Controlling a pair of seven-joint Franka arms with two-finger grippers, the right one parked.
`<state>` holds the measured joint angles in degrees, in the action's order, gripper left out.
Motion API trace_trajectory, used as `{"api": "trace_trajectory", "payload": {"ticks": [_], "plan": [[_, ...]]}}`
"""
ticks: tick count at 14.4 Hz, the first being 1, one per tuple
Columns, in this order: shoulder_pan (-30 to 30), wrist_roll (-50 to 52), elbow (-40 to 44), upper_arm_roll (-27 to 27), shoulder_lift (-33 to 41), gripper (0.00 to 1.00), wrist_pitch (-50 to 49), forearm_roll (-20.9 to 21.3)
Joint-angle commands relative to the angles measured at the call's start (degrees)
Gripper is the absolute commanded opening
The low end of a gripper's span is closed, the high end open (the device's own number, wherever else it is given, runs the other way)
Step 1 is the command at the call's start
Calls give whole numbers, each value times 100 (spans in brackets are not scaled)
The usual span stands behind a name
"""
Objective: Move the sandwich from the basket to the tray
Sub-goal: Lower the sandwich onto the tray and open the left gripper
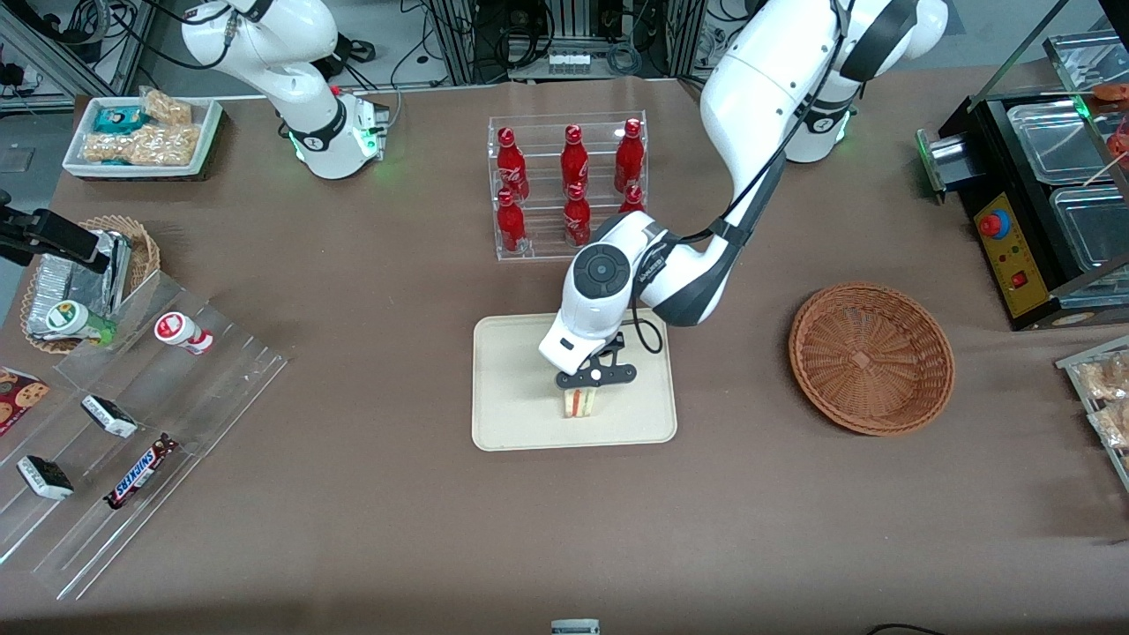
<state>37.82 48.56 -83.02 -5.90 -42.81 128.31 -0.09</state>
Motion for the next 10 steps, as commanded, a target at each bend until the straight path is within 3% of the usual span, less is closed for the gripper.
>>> {"api": "trace_trajectory", "payload": {"ticks": [1,2,5,8,10], "plan": [[156,355,208,80,-79,87,-86,79],[129,373,208,89,-9,100,-104,96],[94,417,172,107,658,100,-384,53],[-125,348,199,116,1273,100,-1357,131],[-213,356,24,377,1643,100,-1720,158]]}}
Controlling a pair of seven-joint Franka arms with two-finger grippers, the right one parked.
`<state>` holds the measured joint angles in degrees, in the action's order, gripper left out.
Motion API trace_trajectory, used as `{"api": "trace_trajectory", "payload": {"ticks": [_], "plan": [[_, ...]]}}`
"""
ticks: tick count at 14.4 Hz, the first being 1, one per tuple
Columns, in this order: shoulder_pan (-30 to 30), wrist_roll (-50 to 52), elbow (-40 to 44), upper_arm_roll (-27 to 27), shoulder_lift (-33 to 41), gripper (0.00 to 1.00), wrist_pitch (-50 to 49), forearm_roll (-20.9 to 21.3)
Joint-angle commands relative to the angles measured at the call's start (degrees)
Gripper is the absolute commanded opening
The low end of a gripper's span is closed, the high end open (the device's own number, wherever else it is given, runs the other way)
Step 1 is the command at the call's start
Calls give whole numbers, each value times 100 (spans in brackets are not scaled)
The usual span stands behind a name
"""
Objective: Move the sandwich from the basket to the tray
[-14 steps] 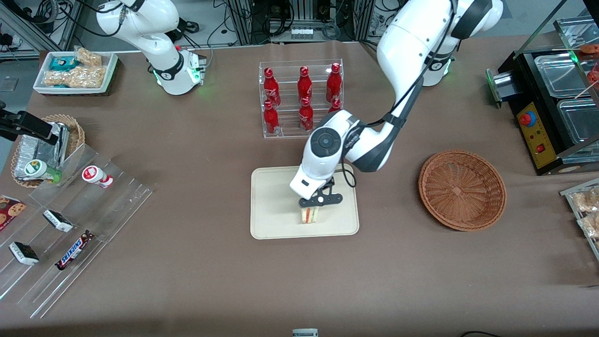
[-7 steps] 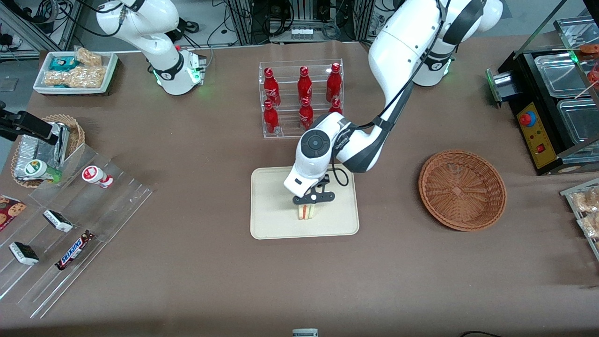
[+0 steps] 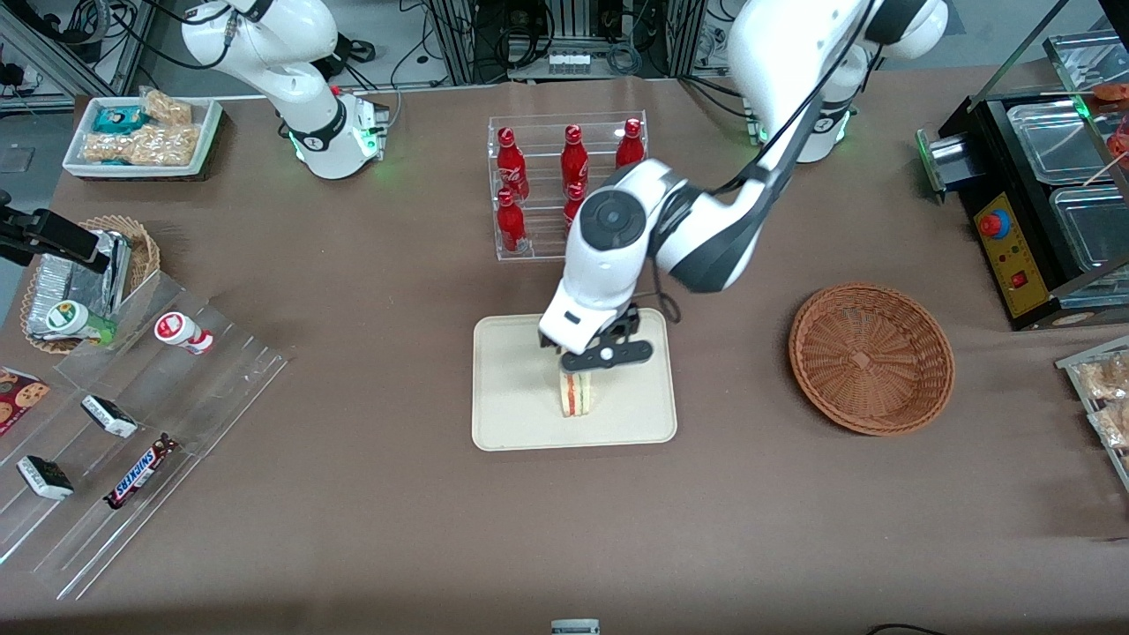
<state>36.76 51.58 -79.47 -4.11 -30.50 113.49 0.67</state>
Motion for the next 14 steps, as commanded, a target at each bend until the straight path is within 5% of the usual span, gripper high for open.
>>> {"api": "trace_trajectory", "payload": {"ticks": [1,6,14], "plan": [[-256,36,-454,270,552,100,-283,57],[-1388,-1050,-1464,288,1422,100,-336,100],[-3077,-3723,-1536,279,2380,100,-1635,21]]}}
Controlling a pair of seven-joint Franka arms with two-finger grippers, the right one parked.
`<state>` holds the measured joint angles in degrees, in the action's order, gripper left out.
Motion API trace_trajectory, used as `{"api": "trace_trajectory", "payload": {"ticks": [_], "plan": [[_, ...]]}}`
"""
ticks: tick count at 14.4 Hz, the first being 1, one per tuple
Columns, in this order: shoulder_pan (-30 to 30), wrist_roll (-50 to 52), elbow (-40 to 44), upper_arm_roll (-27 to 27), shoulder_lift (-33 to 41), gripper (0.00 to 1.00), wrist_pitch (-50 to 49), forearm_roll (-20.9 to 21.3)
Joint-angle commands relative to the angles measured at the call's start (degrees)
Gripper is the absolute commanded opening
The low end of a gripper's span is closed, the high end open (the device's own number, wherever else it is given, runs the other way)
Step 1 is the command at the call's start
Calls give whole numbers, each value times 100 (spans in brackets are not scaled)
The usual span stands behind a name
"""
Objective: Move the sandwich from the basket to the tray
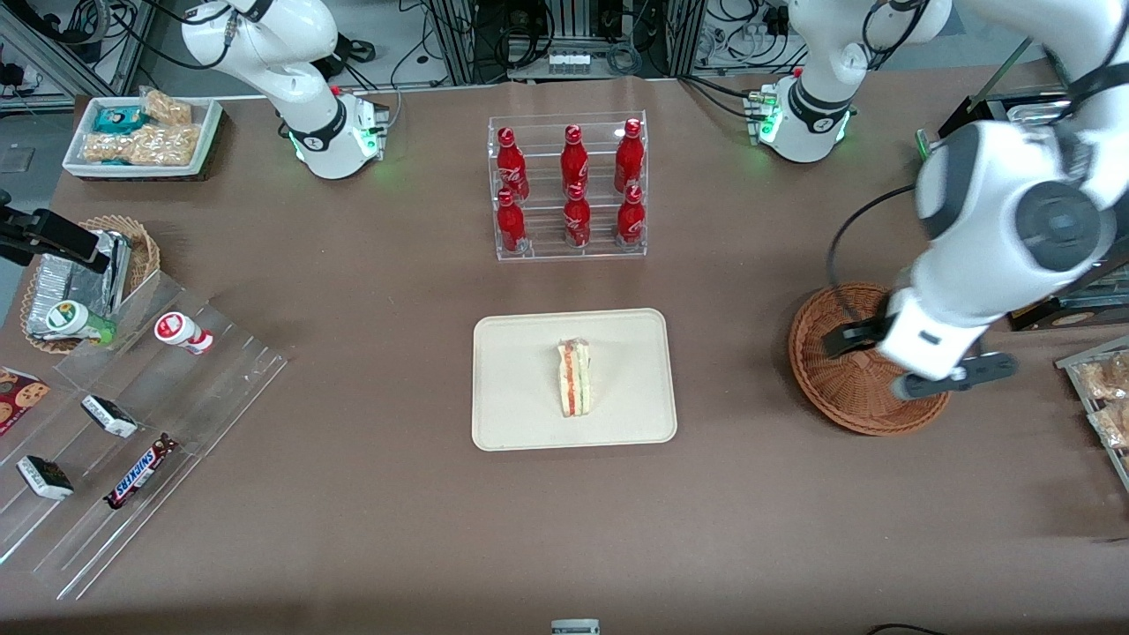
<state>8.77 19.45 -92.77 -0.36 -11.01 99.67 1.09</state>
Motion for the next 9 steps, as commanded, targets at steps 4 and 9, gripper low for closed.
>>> {"api": "trace_trajectory", "payload": {"ticks": [4,9], "plan": [[-982,-1758,48,-325,775,100,-835,-127],[-1018,-2060,373,-245,847,100,-880,-179]]}}
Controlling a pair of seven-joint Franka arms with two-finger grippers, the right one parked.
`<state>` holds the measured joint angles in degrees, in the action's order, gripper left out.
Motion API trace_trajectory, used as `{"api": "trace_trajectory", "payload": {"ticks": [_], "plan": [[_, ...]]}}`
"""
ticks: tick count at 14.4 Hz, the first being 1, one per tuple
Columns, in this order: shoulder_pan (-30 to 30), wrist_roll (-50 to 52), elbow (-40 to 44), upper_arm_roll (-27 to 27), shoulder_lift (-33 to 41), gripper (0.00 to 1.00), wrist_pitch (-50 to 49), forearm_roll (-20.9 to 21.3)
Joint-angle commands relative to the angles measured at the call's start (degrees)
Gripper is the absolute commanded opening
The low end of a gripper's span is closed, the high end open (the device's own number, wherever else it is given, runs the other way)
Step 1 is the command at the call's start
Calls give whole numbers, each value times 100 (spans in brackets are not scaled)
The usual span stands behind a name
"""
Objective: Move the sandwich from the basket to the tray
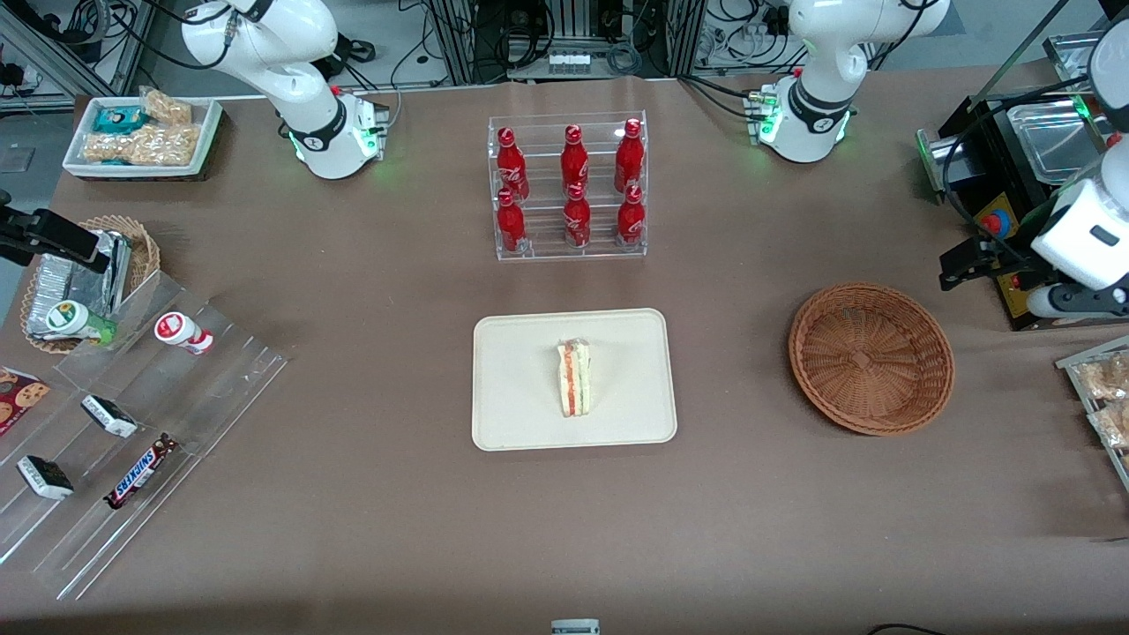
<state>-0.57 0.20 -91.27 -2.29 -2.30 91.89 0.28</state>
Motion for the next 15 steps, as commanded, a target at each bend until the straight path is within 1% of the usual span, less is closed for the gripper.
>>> {"api": "trace_trajectory", "payload": {"ticks": [1,2,3,7,9,15], "plan": [[-92,-134,223,-53,2,100,-109,-203],[-118,-134,206,0,11,100,-136,-352],[-136,-143,215,35,11,100,-205,-397],[-127,-134,215,26,28,100,-285,-406],[-101,-134,215,0,28,100,-487,-406],[-66,-134,215,-35,37,100,-505,-397]]}}
